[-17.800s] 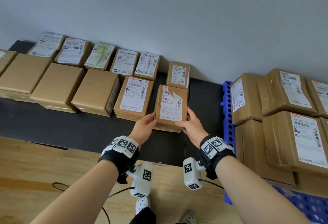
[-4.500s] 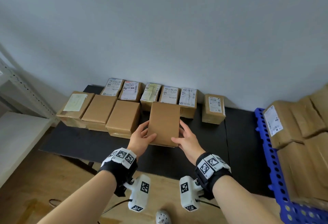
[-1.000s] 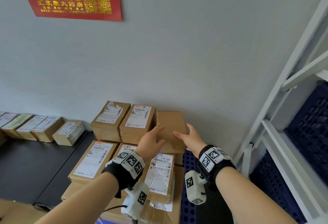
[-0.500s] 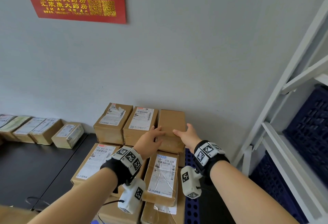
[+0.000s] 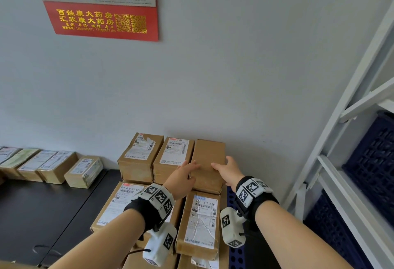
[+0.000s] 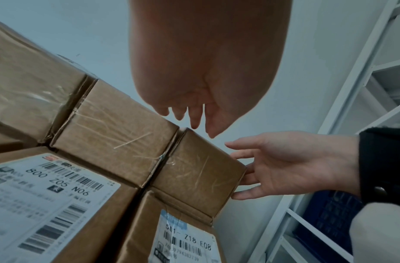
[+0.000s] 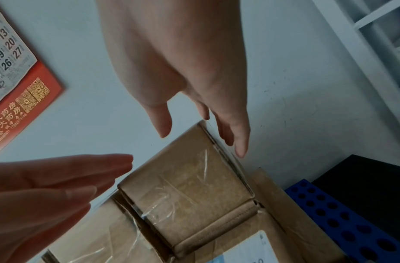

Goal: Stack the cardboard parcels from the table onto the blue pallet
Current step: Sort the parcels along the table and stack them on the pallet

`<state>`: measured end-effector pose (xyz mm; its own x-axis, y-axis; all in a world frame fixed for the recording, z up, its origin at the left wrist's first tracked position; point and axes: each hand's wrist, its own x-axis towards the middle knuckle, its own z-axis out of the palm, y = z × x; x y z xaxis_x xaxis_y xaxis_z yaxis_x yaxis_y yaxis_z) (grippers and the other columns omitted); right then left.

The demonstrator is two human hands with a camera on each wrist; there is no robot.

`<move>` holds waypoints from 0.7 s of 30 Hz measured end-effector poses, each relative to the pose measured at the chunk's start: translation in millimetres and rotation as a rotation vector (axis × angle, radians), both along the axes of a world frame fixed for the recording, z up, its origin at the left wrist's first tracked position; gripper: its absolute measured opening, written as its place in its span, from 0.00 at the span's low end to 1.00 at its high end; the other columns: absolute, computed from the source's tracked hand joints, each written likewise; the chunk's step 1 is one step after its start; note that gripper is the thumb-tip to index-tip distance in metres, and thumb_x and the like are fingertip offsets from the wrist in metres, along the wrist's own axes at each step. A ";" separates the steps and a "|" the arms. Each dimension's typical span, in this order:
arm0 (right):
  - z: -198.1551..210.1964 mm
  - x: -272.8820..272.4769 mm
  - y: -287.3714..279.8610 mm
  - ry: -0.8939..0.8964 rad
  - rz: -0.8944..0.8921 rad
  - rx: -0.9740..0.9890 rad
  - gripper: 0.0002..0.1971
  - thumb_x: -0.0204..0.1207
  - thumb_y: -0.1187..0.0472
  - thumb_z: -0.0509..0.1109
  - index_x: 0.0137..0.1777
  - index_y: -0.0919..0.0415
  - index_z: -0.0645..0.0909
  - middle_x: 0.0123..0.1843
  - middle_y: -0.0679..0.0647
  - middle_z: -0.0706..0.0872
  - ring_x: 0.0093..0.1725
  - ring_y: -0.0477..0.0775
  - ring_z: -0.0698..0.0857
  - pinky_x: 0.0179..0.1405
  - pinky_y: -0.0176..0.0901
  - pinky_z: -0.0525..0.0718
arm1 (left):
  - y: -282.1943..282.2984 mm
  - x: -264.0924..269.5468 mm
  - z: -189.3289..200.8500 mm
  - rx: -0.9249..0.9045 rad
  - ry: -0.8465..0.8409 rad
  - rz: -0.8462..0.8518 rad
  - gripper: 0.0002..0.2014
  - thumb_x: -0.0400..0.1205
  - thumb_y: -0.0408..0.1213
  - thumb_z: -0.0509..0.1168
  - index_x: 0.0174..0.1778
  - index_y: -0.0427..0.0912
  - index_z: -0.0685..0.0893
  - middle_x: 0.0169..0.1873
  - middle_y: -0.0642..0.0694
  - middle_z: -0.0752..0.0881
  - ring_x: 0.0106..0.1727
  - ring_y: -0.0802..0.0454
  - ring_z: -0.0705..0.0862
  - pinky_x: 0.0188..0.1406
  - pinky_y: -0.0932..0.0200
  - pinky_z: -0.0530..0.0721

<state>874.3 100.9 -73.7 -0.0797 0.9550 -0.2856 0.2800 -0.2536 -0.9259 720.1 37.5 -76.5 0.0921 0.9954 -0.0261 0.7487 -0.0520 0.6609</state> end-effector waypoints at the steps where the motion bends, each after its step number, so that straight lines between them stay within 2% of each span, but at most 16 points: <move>1: 4.4 2.0 -1.2 -0.017 0.010 0.018 0.26 0.80 0.60 0.67 0.76 0.61 0.63 0.69 0.54 0.76 0.64 0.56 0.78 0.56 0.46 0.77 | -1.1 -1.1 2.4 0.000 -0.018 0.012 0.24 0.85 0.31 0.55 0.78 0.49 0.67 0.81 0.52 0.61 0.84 0.54 0.49 0.80 0.56 0.50; 3: 12.7 5.8 -0.6 -0.065 0.011 0.076 0.31 0.81 0.59 0.66 0.80 0.62 0.58 0.75 0.55 0.70 0.74 0.58 0.71 0.67 0.47 0.72 | -3.4 -5.0 10.9 -0.001 -0.061 0.035 0.23 0.85 0.34 0.56 0.78 0.47 0.67 0.80 0.51 0.62 0.83 0.54 0.52 0.79 0.57 0.53; 5: 20.0 6.6 1.7 -0.114 0.024 0.144 0.34 0.81 0.57 0.66 0.82 0.61 0.55 0.81 0.58 0.64 0.79 0.58 0.66 0.75 0.50 0.67 | -6.6 -11.3 21.9 0.007 -0.098 0.059 0.23 0.85 0.37 0.57 0.78 0.47 0.67 0.80 0.51 0.64 0.82 0.54 0.58 0.77 0.60 0.59; 8: 34.5 -1.9 -1.3 -0.173 0.087 0.218 0.33 0.81 0.57 0.66 0.82 0.59 0.55 0.82 0.59 0.62 0.80 0.58 0.64 0.76 0.52 0.65 | -14.6 -27.3 40.1 0.050 -0.108 0.124 0.23 0.85 0.39 0.58 0.78 0.47 0.67 0.78 0.53 0.67 0.77 0.56 0.68 0.68 0.67 0.65; 10: 43.3 -10.6 -5.3 -0.193 0.137 0.259 0.32 0.81 0.57 0.66 0.82 0.59 0.56 0.82 0.59 0.62 0.80 0.58 0.64 0.77 0.52 0.65 | -21.8 -40.8 48.0 0.068 -0.092 0.176 0.23 0.85 0.40 0.58 0.78 0.47 0.68 0.77 0.51 0.69 0.76 0.54 0.69 0.72 0.62 0.65; 13: 53.5 -33.9 -12.5 -0.210 0.201 0.304 0.31 0.82 0.57 0.65 0.82 0.59 0.57 0.81 0.59 0.64 0.80 0.58 0.65 0.76 0.50 0.65 | -37.3 -64.3 52.3 0.073 -0.095 0.244 0.23 0.85 0.42 0.58 0.77 0.47 0.68 0.74 0.47 0.74 0.67 0.52 0.77 0.70 0.56 0.71; 16: 57.0 -70.2 -26.7 -0.188 0.253 0.305 0.31 0.82 0.58 0.65 0.82 0.59 0.57 0.81 0.60 0.65 0.78 0.58 0.67 0.74 0.49 0.67 | -60.1 -93.0 50.4 0.073 -0.117 0.293 0.22 0.86 0.39 0.57 0.77 0.44 0.69 0.76 0.47 0.71 0.76 0.51 0.69 0.71 0.61 0.65; 18: 55.0 -100.8 -41.2 -0.174 0.286 0.292 0.30 0.81 0.58 0.65 0.81 0.59 0.59 0.78 0.61 0.68 0.76 0.59 0.70 0.71 0.49 0.70 | -76.6 -117.3 48.6 0.082 -0.107 0.319 0.21 0.86 0.37 0.57 0.76 0.43 0.70 0.76 0.47 0.71 0.78 0.50 0.67 0.75 0.57 0.64; 21: 47.8 -154.6 -66.3 -0.154 0.348 0.283 0.29 0.82 0.58 0.65 0.80 0.60 0.61 0.75 0.60 0.72 0.73 0.59 0.73 0.70 0.50 0.71 | -101.0 -163.7 45.6 0.089 -0.088 0.370 0.21 0.86 0.36 0.57 0.76 0.42 0.70 0.75 0.46 0.72 0.77 0.49 0.69 0.74 0.57 0.65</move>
<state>719.8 34.6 -26.0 -0.3859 0.9211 -0.0512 0.4428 0.1363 -0.8862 556.4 -63.5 -30.9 -0.2753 0.9599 0.0539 0.6681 0.1507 0.7286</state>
